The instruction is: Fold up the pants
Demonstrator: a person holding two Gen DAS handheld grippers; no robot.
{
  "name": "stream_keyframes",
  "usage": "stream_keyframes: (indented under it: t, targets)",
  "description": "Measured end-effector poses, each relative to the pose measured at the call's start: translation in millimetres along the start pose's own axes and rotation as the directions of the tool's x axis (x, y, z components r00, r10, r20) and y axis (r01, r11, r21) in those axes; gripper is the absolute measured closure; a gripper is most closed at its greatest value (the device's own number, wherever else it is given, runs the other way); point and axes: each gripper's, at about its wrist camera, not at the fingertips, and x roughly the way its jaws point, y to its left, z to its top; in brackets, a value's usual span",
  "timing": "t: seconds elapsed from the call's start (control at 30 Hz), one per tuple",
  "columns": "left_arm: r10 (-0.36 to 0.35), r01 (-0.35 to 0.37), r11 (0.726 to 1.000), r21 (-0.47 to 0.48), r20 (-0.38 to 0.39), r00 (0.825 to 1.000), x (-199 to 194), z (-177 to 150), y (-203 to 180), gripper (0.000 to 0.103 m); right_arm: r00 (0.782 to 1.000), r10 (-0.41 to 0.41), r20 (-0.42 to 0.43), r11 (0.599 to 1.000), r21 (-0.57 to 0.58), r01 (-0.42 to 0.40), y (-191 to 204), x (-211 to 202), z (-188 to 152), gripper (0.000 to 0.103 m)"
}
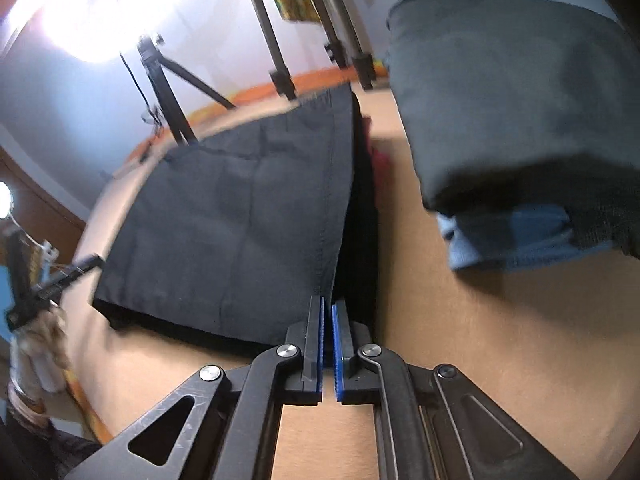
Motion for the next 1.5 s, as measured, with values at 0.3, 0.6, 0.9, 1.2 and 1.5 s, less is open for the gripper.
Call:
stream_keyframes:
  t: [0.3, 0.6, 0.9, 1.2, 1.5]
  targets:
    - [0.000, 0.000, 1.000, 0.007, -0.035, 0.999, 14.7, -7.0, -12.4, 0.055, 0.993, -0.062, 0.103, 0.990, -0.117, 0.074, 33.8, -23.1, 17.4, 0.063]
    - [-0.058, 0.054, 0.995, -0.080, -0.039, 0.998, 17.6, -14.1, -7.3, 0.055, 0.990, 0.113, 0.088, 0.939, -0.334, -0.078, 151.7, -7.5, 66.0, 0.058]
    - [-0.090, 0.085, 0.984, -0.156, -0.026, 0.996, 14.7, -16.1, -2.2, 0.055, 0.986, 0.157, -0.062, 0.937, -0.305, -0.168, 221.3, 70.9, 115.1, 0.058]
    - [-0.160, 0.152, 0.974, -0.170, -0.036, 0.986, 11.2, -21.7, 0.3, 0.075, 0.984, 0.040, -0.171, 0.935, -0.342, -0.097, 280.3, 142.9, 133.1, 0.043]
    - [-0.169, 0.165, 0.977, -0.132, -0.018, 0.985, 2.7, -23.8, -6.3, 0.084, 0.954, -0.190, -0.231, 0.895, -0.439, 0.073, 311.6, 186.1, 128.1, 0.045]
